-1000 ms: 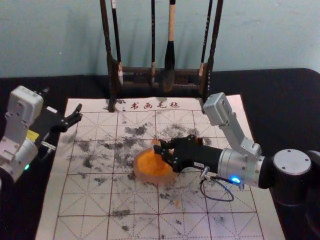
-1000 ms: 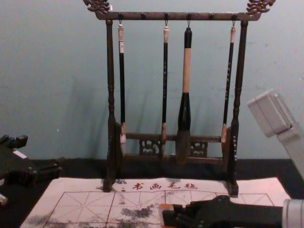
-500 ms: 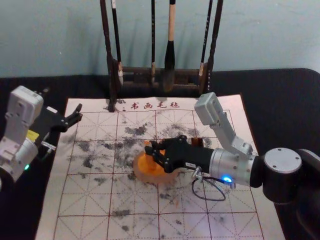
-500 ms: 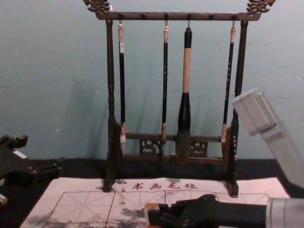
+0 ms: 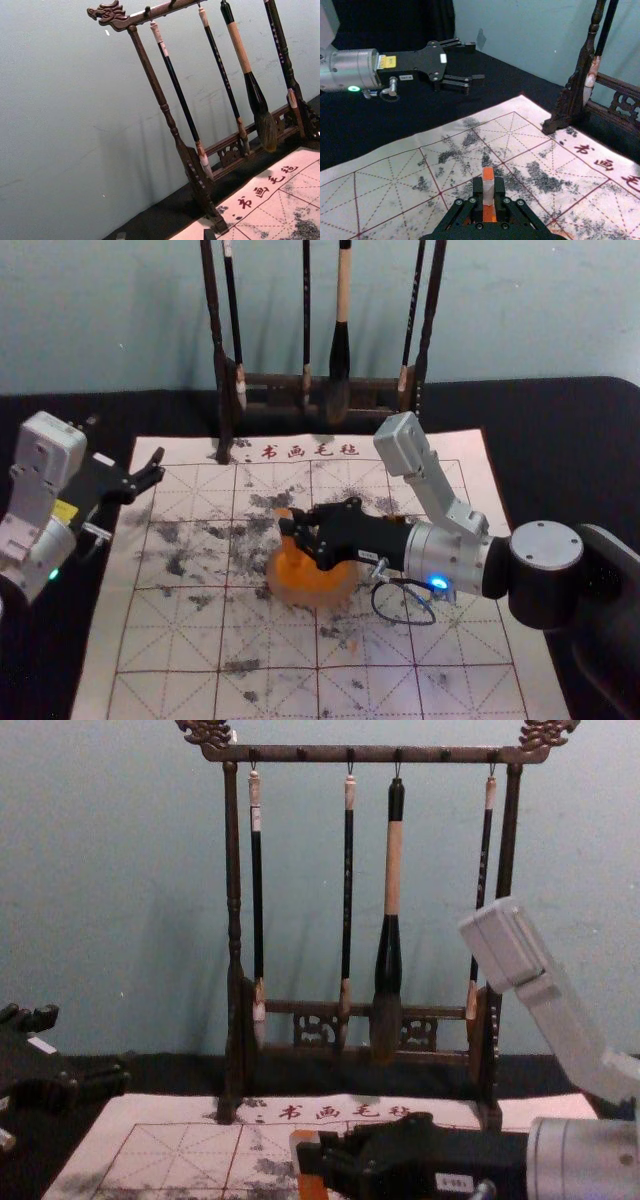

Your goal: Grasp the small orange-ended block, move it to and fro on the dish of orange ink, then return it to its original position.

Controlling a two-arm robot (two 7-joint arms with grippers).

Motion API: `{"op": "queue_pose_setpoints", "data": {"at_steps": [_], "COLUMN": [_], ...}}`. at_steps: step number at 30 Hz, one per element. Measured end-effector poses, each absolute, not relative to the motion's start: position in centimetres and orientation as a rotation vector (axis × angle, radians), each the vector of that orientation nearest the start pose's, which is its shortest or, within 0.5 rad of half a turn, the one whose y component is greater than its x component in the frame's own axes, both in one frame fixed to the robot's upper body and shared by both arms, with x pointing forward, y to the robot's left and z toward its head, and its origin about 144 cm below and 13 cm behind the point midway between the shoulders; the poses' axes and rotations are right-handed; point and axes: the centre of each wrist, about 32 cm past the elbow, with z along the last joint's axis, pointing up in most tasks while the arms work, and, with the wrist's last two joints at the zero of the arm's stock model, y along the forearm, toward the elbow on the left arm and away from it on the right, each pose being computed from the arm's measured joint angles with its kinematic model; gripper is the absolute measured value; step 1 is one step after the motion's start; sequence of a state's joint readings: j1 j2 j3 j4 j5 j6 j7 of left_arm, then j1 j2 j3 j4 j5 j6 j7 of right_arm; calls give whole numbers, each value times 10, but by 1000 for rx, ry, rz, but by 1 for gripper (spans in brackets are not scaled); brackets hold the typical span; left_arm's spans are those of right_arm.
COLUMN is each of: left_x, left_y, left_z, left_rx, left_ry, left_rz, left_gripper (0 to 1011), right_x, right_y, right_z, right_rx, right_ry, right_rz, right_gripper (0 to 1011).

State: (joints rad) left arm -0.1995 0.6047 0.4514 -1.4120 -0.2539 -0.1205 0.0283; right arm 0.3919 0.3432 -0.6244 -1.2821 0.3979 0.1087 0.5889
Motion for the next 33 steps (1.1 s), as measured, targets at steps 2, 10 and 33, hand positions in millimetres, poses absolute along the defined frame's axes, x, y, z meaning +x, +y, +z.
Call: {"op": "queue_pose_setpoints", "data": {"at_steps": [2,10,33], "left_x": [489,489,489], "left_y": [310,310,310], "left_z": [1140,1140,1140], "left_rx": [304,304,304], "left_ry": [-285,-285,-285], "left_rz": [1248,1248,1248], "left_gripper": [1001,1001,1001], "right_x": [531,536,536], "right_y": [-186,-187,-198], "right_z": [1142,1141,1142], "right_rx": [-234,-237,-237], "right_ry": [108,104,101], "right_rz": [-531,-549,-591], "right_gripper": [105,105,105]}}
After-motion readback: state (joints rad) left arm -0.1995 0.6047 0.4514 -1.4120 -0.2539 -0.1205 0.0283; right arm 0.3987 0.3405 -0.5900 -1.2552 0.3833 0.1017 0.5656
